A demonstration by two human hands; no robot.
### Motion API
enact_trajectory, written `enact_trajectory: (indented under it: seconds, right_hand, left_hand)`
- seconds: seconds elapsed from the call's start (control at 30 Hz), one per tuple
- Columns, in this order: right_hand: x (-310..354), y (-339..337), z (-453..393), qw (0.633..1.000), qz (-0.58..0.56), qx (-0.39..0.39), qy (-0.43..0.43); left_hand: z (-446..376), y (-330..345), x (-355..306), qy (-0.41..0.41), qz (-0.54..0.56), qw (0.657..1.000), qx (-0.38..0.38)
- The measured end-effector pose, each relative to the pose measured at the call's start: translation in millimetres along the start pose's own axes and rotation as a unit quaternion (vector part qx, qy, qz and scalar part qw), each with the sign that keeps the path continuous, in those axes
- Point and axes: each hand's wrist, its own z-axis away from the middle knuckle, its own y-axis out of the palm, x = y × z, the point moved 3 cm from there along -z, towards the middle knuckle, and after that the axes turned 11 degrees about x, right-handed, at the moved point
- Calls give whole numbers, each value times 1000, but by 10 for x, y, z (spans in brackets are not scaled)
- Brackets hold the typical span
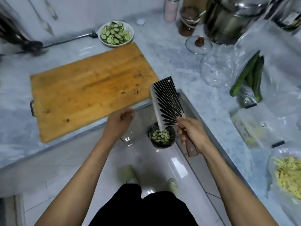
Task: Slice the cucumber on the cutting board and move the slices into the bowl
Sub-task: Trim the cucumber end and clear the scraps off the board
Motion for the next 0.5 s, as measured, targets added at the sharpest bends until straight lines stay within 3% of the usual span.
enact_trajectory:
  seconds: [0.27, 0.5]
  right_hand:
    - [485, 203, -752, 997, 66, 21, -30]
    - [818, 258, -1620, 990, 118, 72, -36]
  left_hand:
    - [-299, -660, -315, 50, -38, 998, 27]
    - [-637, -854, -312, -21, 27, 999, -38]
